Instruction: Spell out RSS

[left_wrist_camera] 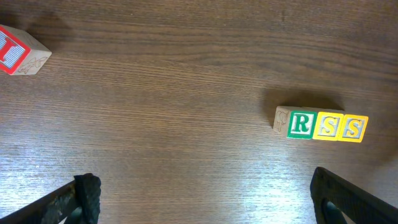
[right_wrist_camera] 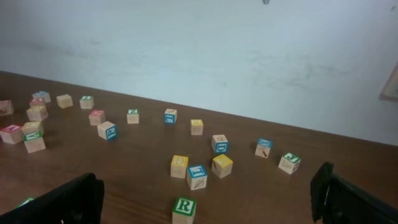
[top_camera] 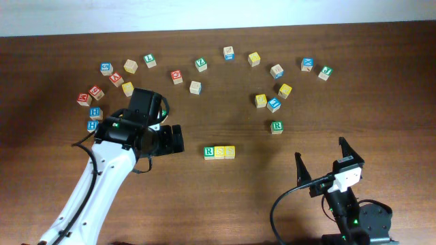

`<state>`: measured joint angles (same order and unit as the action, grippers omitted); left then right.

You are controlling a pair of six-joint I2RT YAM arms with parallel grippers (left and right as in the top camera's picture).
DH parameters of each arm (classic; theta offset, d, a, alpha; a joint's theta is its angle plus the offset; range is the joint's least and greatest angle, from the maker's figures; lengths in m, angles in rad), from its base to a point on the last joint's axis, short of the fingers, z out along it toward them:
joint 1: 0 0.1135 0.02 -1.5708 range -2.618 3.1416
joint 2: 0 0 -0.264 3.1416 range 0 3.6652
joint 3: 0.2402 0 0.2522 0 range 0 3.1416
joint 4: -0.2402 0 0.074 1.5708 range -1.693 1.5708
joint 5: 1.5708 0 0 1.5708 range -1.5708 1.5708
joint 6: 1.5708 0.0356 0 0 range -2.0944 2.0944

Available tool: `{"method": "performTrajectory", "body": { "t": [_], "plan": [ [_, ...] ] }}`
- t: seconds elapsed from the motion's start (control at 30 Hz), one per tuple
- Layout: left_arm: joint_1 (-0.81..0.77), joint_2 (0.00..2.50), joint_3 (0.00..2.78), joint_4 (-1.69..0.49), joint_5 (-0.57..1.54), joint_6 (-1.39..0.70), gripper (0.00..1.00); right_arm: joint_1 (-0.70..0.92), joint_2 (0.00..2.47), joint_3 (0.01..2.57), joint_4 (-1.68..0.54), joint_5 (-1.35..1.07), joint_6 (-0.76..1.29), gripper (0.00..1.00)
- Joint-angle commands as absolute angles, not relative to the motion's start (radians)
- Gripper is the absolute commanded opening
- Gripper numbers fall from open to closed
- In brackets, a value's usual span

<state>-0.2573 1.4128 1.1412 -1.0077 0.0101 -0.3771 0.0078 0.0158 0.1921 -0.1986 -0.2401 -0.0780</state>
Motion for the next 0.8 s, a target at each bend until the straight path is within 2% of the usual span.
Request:
{"method": "performTrajectory", "body": {
  "t": [0.0, 0.23, 0.77],
  "plan": [
    [-0.254, 1.408, 1.153, -1.008, 0.000, -0.373, 0.99, -0.004, 0.003, 0.147, -0.148, -0.223, -0.073, 0.98],
    [-0.254, 1.408, 1.153, -1.008, 0.000, -0.373, 0.99, -0.033, 0.003, 0.042, -0.020, -0.225, 0.022, 0.98],
    [-0.254, 1.408, 1.153, -1.008, 0.000, -0.373, 0.99, -0.034, 0.003, 0.006, -0.045, -0.163, 0.042, 0.98]
  ]
}}
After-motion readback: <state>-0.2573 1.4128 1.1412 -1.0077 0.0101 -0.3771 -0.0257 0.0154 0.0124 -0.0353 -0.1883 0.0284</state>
